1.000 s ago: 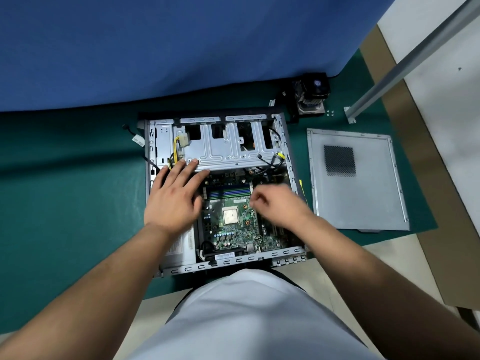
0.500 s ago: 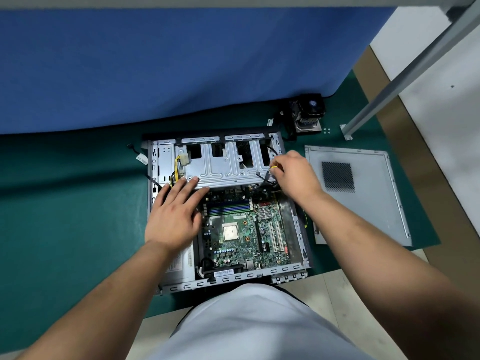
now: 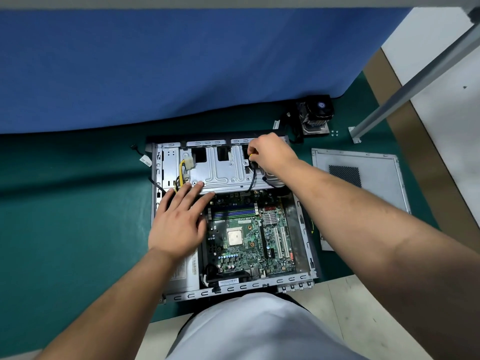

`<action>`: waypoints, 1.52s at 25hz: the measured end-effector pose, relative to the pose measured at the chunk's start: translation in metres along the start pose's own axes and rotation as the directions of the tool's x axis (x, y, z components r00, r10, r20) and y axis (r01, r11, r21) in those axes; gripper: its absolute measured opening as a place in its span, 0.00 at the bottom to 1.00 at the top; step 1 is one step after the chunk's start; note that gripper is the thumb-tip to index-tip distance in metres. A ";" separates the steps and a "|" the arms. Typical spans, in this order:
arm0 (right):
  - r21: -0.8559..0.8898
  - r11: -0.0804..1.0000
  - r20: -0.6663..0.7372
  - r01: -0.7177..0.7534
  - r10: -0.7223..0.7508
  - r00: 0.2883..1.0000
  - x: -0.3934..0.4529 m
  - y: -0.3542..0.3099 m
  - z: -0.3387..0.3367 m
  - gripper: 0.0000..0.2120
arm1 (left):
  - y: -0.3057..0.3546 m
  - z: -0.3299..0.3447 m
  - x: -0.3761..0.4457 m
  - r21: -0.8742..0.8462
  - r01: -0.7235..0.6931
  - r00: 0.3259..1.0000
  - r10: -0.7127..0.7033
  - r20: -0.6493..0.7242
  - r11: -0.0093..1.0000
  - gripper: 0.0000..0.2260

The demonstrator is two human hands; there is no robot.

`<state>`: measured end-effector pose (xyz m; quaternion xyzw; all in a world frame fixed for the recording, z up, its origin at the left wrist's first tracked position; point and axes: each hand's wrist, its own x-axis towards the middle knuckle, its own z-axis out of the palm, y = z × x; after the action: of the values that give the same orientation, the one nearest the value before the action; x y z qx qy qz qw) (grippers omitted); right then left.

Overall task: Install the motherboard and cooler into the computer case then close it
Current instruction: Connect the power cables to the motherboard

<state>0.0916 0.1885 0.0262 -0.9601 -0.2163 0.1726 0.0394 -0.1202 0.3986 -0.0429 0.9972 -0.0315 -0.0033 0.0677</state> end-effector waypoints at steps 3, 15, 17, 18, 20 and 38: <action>-0.088 0.995 0.022 0.040 -0.038 0.999 0.008 -0.004 -0.002 0.08 | -0.001 0.001 0.001 0.005 -0.002 1.000 0.002 0.000 1.000 0.28; -0.064 0.997 0.005 0.049 -0.049 0.999 0.014 -0.016 0.003 0.05 | 0.001 -0.001 0.001 0.001 -0.003 1.000 0.003 0.002 1.000 0.27; -0.108 0.992 -0.022 0.067 -0.069 0.997 0.012 -0.019 0.009 0.06 | 0.001 -0.002 0.001 0.004 0.000 1.000 0.000 0.005 1.000 0.28; -0.104 0.993 -0.035 0.057 -0.061 0.998 0.011 -0.020 0.011 0.06 | 0.001 -0.003 0.001 0.005 0.000 1.000 0.000 0.007 1.000 0.28; -0.043 0.999 -0.043 -0.005 0.003 0.999 0.010 -0.020 0.011 0.05 | 0.002 -0.004 0.001 0.005 0.001 1.000 -0.001 0.011 1.000 0.28; -0.094 0.995 -0.170 0.042 -0.057 0.984 -0.064 -0.024 0.053 0.27 | 0.001 -0.004 0.000 0.000 0.007 1.000 -0.007 0.008 1.000 0.28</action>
<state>0.0090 0.1827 0.0006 -0.9666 -0.2434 0.0780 0.0189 -0.1198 0.3982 -0.0384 0.9973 -0.0282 -0.0077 0.0678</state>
